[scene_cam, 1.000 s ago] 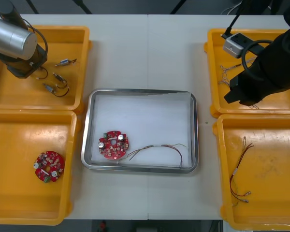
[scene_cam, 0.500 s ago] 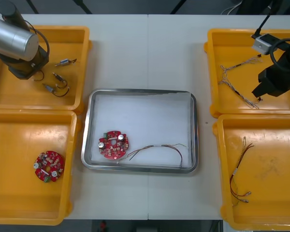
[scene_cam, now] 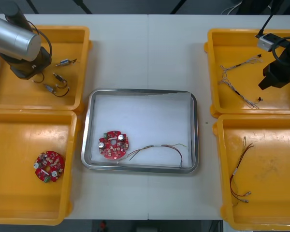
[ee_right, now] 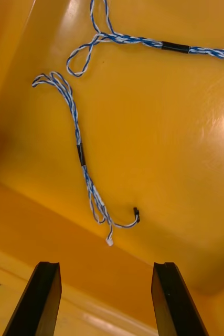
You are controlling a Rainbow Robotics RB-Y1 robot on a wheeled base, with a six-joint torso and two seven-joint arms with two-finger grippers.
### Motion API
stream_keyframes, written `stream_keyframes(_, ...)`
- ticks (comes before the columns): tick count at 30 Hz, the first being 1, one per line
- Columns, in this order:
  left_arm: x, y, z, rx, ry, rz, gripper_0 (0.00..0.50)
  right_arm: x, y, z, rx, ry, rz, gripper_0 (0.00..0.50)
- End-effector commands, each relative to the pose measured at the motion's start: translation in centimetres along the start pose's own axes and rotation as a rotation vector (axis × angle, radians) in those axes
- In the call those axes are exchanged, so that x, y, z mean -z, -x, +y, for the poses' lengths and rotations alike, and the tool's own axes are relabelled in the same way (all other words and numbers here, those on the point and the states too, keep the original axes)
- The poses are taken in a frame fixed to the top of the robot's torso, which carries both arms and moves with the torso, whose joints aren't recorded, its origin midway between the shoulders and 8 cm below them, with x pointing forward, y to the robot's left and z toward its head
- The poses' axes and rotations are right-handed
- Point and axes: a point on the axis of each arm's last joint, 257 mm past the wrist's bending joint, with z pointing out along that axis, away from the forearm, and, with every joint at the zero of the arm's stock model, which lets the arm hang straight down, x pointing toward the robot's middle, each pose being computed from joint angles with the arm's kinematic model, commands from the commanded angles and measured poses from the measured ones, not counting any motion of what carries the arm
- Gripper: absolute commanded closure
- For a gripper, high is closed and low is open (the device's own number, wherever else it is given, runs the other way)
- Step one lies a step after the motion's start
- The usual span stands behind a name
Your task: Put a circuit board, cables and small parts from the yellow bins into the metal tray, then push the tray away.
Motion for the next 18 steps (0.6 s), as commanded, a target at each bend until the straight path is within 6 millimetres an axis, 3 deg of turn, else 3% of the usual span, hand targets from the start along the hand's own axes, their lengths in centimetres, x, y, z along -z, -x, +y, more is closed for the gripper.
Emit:
stream_keyframes(1,3.4,1.5,-2.0,-0.084,-0.022,0.017,0.500,-0.5,3.4,0.1,0.062,-0.014,-0.066,0.000)
stream_keyframes(11,9.2,1.6,-0.9,-0.193,0.016,0.095,0.500,-4.9,4.3,0.7,0.104,-0.047,-0.080,0.000)
stream_keyframes(18,12.1,1.4,0.1,-0.283,0.045,0.136,0.500,-6.7,4.1,1.5,0.110,-0.048,-0.061,0.000)
